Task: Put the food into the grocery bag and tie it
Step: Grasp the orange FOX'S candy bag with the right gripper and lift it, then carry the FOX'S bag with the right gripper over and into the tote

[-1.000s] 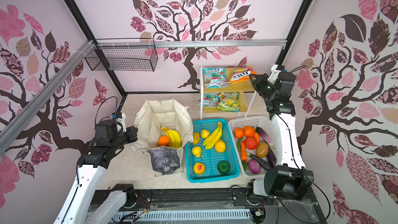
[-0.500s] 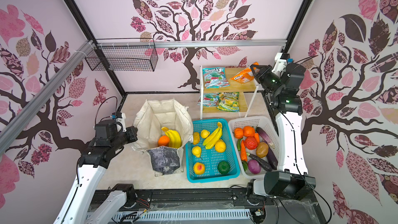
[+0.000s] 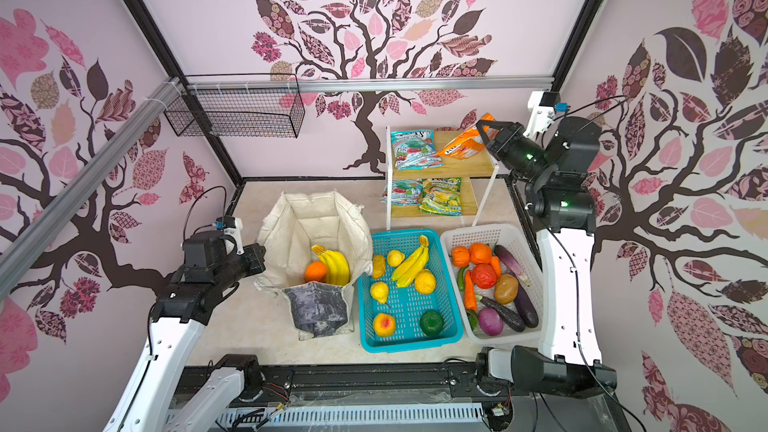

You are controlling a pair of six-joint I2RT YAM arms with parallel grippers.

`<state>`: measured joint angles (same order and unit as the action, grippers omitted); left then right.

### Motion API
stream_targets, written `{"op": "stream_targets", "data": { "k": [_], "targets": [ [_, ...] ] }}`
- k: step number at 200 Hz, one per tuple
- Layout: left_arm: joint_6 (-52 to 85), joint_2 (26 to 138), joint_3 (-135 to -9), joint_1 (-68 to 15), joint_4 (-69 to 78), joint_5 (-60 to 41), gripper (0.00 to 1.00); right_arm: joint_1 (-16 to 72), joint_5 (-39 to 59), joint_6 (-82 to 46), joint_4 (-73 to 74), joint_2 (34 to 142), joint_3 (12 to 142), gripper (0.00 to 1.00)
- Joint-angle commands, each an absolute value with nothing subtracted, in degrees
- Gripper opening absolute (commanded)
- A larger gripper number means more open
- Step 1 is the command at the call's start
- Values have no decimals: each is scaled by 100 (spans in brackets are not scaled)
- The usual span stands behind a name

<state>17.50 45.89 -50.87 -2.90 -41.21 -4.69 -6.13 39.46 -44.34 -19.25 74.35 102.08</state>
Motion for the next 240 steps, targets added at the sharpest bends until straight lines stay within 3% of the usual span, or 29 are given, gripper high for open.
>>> {"op": "stream_targets", "data": {
  "k": [1,80,146,240],
  "targets": [
    [1661,4522,-4972,-303,-3999,-431,0,-325,4076,-4131,-2062,6989,10676,0],
    [1670,4528,-4970,-301,-3999,-433,0,-231,4632,-4796,-1602,6531,10327,0],
    [1670,4546,-4968,-300,-4011,-382,0,652,4343,-4728,-1487,6533,9838,0],
    [1661,4596,-4966,-302,-4015,-405,0,3918,2370,-3261,-2517,7698,10191,0]
  ]
}}
